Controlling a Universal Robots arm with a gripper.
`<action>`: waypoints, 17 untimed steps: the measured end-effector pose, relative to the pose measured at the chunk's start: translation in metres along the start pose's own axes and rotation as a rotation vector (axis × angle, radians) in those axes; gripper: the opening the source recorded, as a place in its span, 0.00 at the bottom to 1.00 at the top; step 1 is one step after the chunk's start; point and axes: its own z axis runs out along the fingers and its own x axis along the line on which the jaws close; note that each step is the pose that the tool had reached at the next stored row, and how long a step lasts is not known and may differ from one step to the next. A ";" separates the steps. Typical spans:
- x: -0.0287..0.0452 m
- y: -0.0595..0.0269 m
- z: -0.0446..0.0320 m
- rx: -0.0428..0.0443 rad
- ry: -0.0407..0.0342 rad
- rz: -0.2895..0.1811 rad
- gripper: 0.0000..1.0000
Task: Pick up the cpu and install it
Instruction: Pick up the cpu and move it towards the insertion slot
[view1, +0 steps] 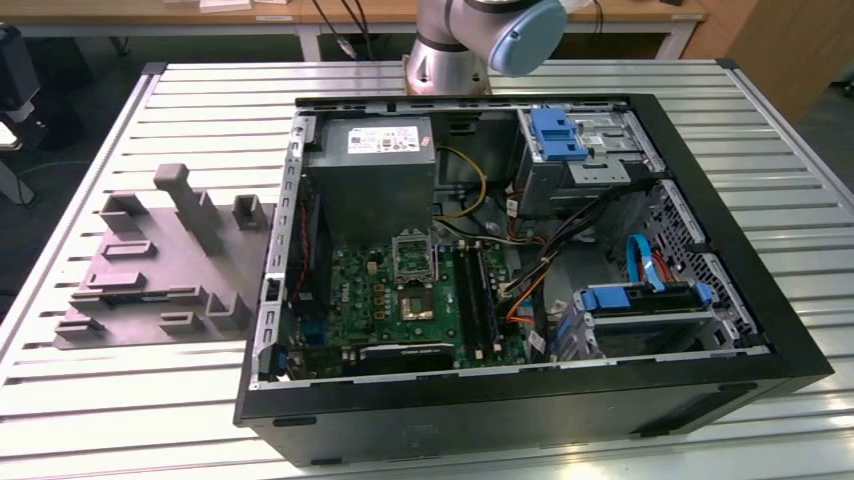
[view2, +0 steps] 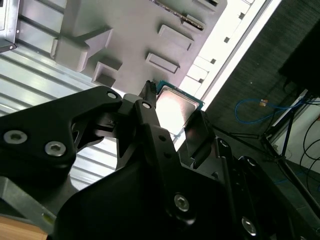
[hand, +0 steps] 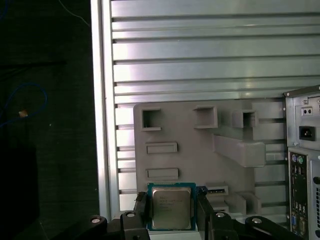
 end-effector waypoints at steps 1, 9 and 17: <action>-0.0008 0.0001 0.0000 -0.0001 0.0000 0.000 0.47; -0.0108 0.0007 0.0003 -0.0001 0.0000 0.000 0.47; -0.0195 0.0012 0.0006 0.0000 0.0000 0.000 0.47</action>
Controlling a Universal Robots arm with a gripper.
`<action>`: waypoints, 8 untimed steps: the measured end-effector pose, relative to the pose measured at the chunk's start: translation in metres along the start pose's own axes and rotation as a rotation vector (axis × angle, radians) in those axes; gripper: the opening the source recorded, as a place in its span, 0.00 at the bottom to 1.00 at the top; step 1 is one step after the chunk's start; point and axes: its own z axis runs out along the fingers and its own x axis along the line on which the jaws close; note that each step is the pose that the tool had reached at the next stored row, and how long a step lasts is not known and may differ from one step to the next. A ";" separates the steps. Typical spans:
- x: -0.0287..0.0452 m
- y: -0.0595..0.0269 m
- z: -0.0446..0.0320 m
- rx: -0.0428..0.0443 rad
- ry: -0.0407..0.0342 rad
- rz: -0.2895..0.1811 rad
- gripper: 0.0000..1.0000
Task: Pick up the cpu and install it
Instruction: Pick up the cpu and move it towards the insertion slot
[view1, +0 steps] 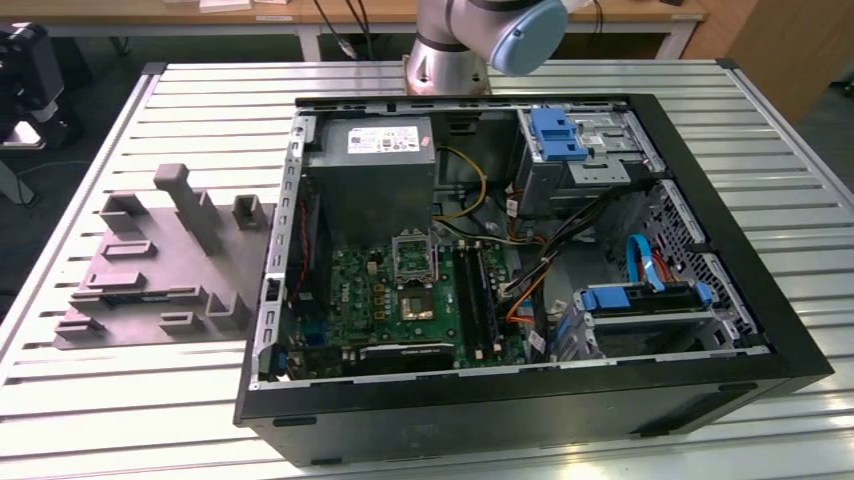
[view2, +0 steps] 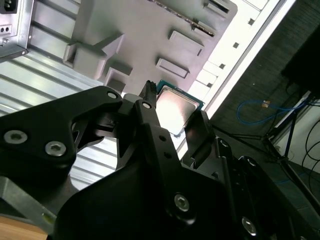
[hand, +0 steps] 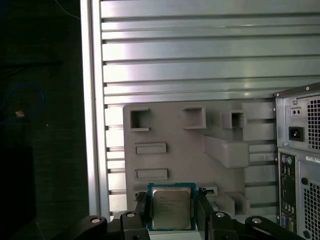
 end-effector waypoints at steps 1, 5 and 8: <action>-0.0017 0.0001 0.0000 0.0000 0.0000 0.000 0.47; -0.0126 0.0007 0.0003 0.0000 0.0005 0.000 0.47; -0.0149 0.0009 0.0004 0.0000 0.0003 0.000 0.47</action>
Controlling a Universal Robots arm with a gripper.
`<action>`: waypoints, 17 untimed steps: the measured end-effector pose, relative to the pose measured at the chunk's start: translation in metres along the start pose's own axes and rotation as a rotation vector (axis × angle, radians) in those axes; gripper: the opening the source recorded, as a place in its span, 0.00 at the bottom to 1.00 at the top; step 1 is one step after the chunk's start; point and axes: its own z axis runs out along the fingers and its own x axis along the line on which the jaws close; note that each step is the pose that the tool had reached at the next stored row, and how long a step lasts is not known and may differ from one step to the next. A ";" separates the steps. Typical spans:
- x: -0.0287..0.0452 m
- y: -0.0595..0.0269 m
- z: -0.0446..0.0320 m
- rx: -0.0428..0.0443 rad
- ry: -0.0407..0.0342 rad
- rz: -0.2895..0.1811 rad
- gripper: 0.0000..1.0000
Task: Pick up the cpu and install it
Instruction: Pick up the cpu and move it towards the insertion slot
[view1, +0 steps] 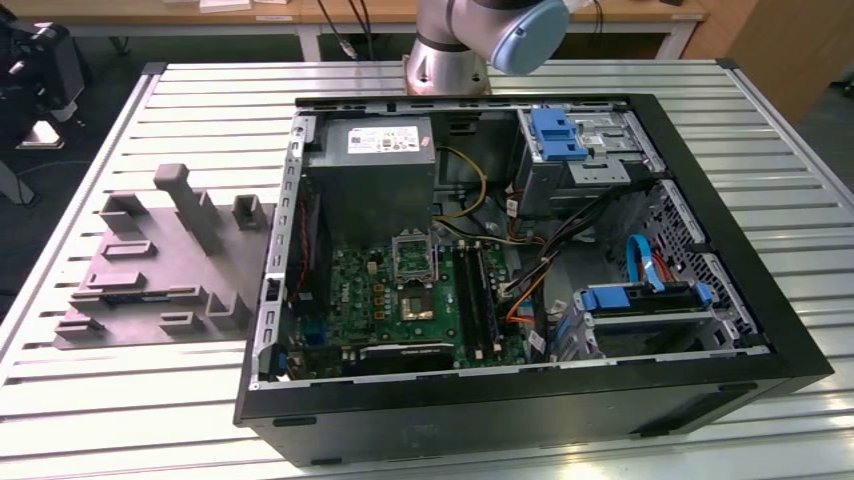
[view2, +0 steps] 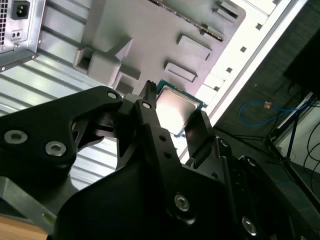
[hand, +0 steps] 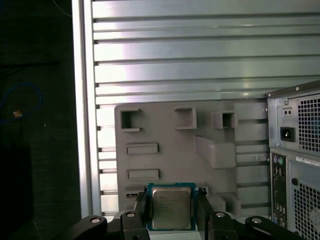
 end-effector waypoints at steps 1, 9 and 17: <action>0.0000 0.0000 0.0000 0.0000 0.0001 0.000 0.47; -0.0083 0.0005 0.0002 0.0001 0.0001 0.000 0.47; -0.0221 0.0013 0.0005 0.0001 0.0001 0.000 0.47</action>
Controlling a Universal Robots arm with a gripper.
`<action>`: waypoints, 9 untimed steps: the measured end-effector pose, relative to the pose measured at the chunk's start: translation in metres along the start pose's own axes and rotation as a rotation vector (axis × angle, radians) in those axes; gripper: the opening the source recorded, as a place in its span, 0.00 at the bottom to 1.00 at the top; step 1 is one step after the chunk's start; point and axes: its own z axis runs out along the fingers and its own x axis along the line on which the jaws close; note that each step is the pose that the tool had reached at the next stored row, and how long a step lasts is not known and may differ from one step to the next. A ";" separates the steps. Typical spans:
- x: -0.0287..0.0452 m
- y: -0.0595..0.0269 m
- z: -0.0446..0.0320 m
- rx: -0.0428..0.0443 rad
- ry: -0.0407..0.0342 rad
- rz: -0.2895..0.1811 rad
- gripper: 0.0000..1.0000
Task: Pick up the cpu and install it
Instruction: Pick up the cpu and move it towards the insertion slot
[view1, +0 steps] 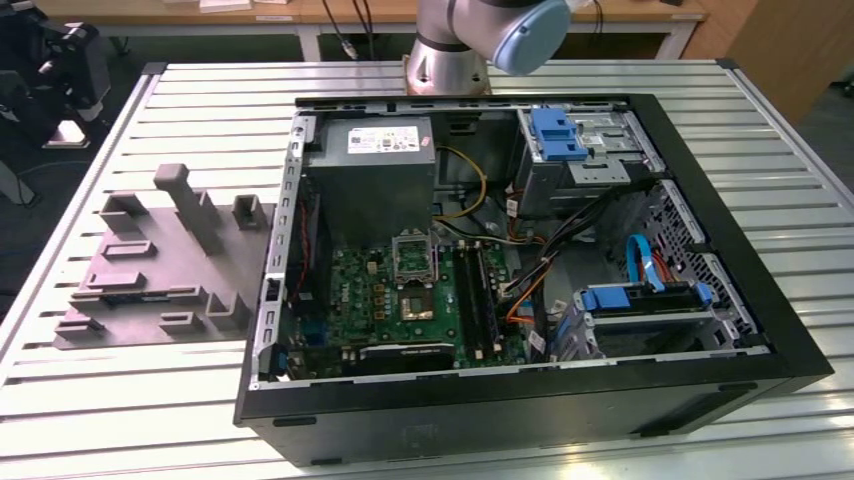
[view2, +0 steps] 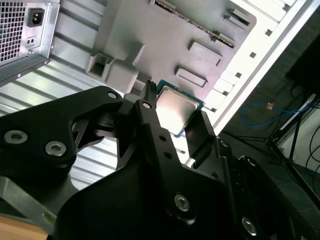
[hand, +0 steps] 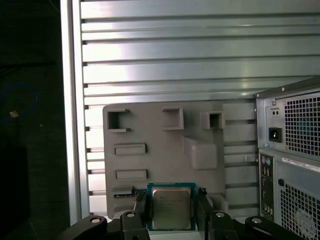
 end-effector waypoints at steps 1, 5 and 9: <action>-0.0017 0.0001 0.0000 -0.0001 0.0000 0.000 0.47; -0.0086 0.0005 0.0002 0.0000 0.0000 0.000 0.47; -0.0154 0.0009 0.0004 0.0000 0.0000 0.000 0.47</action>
